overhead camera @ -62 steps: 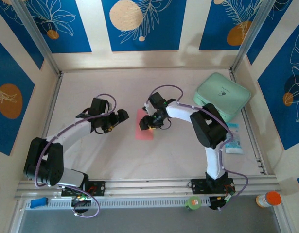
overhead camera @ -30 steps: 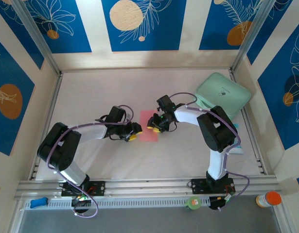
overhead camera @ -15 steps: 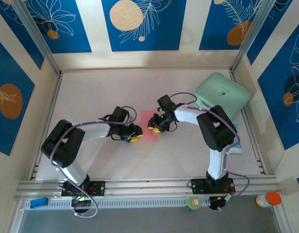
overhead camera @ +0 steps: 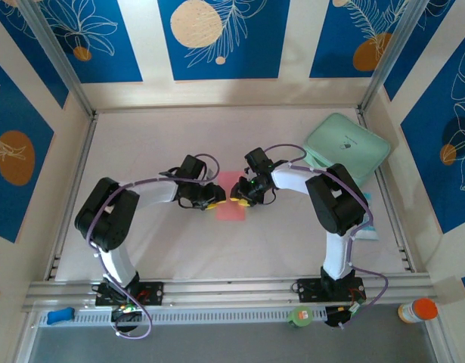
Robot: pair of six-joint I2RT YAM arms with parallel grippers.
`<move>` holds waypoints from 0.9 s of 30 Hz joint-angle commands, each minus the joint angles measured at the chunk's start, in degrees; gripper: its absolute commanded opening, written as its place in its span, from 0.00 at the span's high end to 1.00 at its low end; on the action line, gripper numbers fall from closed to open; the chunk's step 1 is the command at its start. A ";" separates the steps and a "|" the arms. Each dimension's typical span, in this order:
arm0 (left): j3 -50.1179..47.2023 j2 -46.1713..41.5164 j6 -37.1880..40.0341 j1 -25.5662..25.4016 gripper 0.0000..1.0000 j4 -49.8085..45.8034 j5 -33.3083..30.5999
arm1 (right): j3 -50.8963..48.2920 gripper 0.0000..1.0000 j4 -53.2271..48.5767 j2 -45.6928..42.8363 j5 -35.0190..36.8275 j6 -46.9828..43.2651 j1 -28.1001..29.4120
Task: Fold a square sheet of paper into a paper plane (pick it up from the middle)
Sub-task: Third fold the triangle at the center of the table.
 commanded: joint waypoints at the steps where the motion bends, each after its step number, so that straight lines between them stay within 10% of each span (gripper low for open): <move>1: 2.11 1.71 2.64 0.52 0.59 -3.20 -1.59 | -0.75 0.65 -3.04 3.19 3.08 -0.94 -0.45; 27: 2.01 2.49 5.89 -0.06 0.57 -2.13 4.30 | -1.16 0.67 -2.18 3.52 1.77 -0.83 -0.61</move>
